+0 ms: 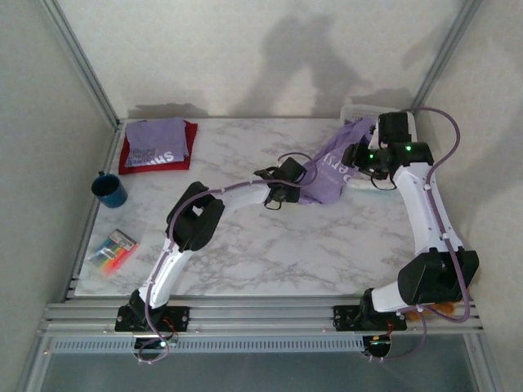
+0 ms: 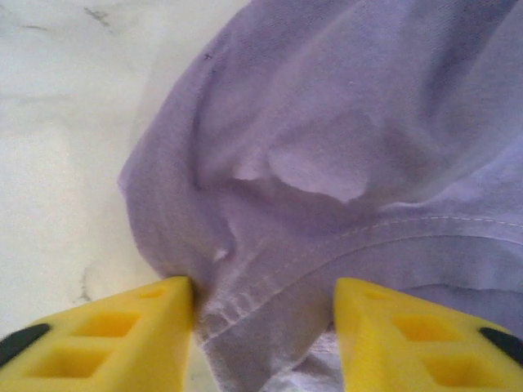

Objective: Fold and stack the t-shirts

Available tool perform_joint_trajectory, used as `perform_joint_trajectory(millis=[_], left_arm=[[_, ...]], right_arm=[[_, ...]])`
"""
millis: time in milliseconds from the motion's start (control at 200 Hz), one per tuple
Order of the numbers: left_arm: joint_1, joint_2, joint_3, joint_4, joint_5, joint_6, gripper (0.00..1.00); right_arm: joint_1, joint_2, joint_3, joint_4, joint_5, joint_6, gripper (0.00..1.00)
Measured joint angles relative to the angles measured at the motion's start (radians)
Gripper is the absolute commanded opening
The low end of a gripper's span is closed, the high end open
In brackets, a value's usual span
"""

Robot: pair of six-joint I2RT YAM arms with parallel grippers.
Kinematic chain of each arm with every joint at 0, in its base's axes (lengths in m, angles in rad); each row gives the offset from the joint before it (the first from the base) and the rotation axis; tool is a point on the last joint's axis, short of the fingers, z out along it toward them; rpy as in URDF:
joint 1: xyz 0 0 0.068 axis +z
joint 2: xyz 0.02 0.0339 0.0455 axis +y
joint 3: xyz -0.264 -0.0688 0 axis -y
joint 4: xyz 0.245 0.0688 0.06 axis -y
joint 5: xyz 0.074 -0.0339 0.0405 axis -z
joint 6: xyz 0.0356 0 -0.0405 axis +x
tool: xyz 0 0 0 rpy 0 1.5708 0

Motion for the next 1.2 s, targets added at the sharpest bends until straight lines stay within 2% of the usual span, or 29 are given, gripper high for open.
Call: perform_joint_trajectory(millis=[165,270,380,511,666,811,906,1021,1201], left_arm=[[0.000,0.002,0.003,-0.022,-0.041,0.013,0.09],[0.003,-0.035,-0.049,-0.013,-0.076,0.019,0.00],[0.010,-0.162,-0.182,0.010,-0.111,0.021,0.00],[0.057,-0.403,-0.322,0.039,-0.141,0.022,0.00],[0.218,-0.692,-0.436,0.076,-0.144,0.022,0.00],[0.378,-0.881,-0.599,0.084,-0.144,0.022,0.00],[0.435,-0.929,-0.695,0.081,-0.105,0.023,0.00],[0.444,-0.909,-0.786,0.083,-0.041,0.022,0.00],[0.443,-0.880,-0.881,0.089,0.019,0.022,0.00]], right_arm=[[-0.004,-0.023,-0.030,0.001,-0.003,-0.011,0.62],[-0.005,-0.050,-0.058,0.001,-0.003,-0.011,0.62],[-0.008,-0.077,-0.074,0.001,-0.003,-0.012,0.62],[-0.009,-0.103,-0.076,0.002,-0.010,-0.016,0.63],[-0.010,-0.108,-0.079,0.019,-0.010,-0.018,0.63],[-0.010,-0.104,-0.086,0.039,-0.025,-0.014,0.63],[-0.010,-0.091,-0.088,0.058,-0.053,-0.001,0.63],[0.007,-0.051,-0.089,0.093,-0.083,0.024,0.63],[0.123,0.088,-0.074,0.127,-0.104,0.051,0.61]])
